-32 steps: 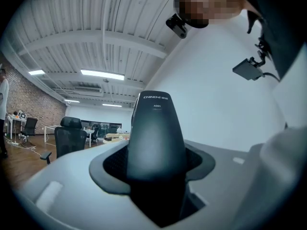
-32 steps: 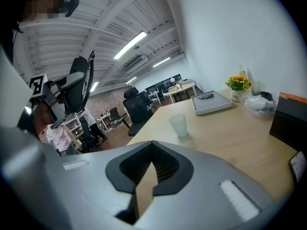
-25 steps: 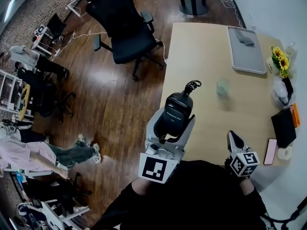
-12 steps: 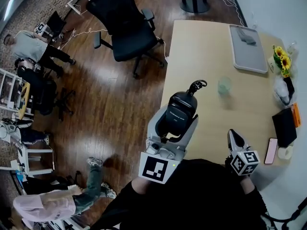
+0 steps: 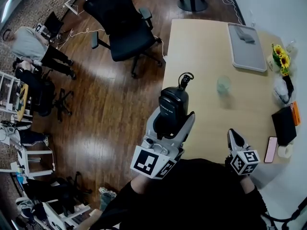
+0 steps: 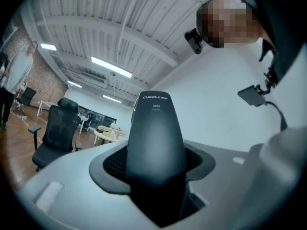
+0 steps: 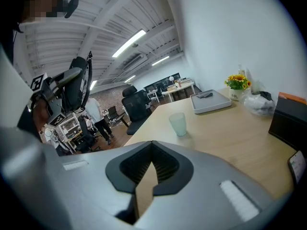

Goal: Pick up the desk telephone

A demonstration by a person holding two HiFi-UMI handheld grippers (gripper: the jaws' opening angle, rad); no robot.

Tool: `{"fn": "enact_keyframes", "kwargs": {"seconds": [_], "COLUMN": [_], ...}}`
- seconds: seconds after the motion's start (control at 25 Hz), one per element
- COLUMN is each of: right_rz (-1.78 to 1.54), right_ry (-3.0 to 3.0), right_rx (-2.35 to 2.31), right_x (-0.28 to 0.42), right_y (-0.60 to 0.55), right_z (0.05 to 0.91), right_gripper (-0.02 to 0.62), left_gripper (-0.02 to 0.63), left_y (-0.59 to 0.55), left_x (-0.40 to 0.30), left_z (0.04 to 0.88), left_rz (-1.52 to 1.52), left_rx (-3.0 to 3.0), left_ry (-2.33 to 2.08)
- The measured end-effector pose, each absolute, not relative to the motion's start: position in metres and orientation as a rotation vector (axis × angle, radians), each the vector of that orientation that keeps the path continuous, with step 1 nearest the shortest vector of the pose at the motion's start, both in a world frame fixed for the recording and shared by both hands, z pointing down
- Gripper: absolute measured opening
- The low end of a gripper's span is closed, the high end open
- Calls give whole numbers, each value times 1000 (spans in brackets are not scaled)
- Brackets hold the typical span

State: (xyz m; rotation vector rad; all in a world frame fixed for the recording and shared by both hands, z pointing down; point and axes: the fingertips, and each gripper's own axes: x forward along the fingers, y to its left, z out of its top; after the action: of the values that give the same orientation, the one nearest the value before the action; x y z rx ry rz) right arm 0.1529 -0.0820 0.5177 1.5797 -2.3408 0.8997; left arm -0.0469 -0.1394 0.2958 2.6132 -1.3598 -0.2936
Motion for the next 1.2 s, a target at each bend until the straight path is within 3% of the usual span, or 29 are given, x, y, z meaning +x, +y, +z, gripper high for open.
{"fn": "enact_keyframes", "kwargs": {"seconds": [0.44,1.2], "right_rz": [906,918], "right_ry": [-2341,-2336], "right_rx": [1577,1573], "right_x": [149,149], "right_y": [-82,-81], "right_z": [520,521], "right_gripper": [0,0], "left_gripper": [262,262], "left_y": [-158,-161], "left_x": [-64,-72], "left_z": [370,383], "left_rz": [-109,-24], "left_rx": [2373,2334], "left_ry": [-1378,-1456]}}
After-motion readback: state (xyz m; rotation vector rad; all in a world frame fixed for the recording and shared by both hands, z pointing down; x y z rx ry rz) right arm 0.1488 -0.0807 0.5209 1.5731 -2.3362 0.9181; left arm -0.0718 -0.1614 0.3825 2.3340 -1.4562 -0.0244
